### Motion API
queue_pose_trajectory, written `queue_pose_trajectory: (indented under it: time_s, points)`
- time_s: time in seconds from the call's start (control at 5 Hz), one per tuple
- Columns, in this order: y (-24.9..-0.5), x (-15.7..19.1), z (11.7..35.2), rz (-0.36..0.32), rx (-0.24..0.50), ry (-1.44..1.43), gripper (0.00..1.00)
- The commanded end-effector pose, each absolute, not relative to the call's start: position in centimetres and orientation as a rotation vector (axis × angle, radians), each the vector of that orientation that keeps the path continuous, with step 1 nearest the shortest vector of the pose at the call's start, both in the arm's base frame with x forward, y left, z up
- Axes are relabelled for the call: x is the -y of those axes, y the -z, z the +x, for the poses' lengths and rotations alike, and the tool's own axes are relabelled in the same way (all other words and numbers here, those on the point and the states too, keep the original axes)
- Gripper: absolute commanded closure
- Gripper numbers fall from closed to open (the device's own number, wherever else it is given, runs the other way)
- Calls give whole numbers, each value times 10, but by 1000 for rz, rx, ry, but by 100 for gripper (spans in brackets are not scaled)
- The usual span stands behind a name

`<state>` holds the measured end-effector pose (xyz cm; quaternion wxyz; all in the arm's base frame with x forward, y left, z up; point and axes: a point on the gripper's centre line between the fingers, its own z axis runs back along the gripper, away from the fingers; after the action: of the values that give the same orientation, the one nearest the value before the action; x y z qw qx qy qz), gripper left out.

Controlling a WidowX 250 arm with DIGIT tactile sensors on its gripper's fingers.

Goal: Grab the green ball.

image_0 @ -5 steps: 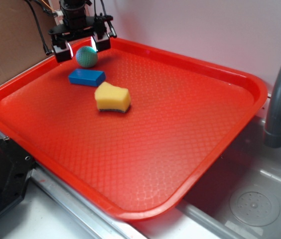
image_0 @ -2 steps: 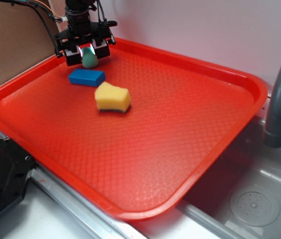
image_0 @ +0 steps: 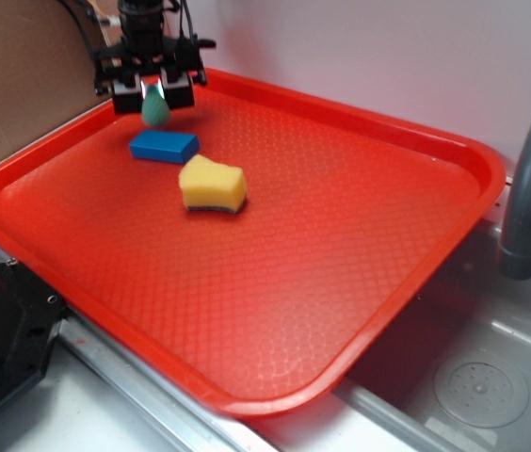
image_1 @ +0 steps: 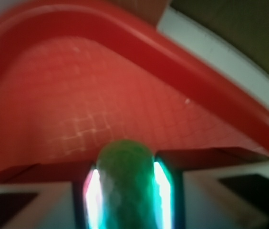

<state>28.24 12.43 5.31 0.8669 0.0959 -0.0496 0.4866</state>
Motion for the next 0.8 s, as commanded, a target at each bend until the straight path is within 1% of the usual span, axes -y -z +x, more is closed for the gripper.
queue_pose_trajectory:
  time_s: [0.0, 0.2, 0.4, 0.6]
  points:
    - [-143, -88, 279, 71, 175, -638, 100]
    - [-165, -57, 259, -15, 119, -397, 100]
    - [-175, -32, 231, -45, 80, -276, 100]
    - [-176, -20, 216, -51, 66, -223, 100]
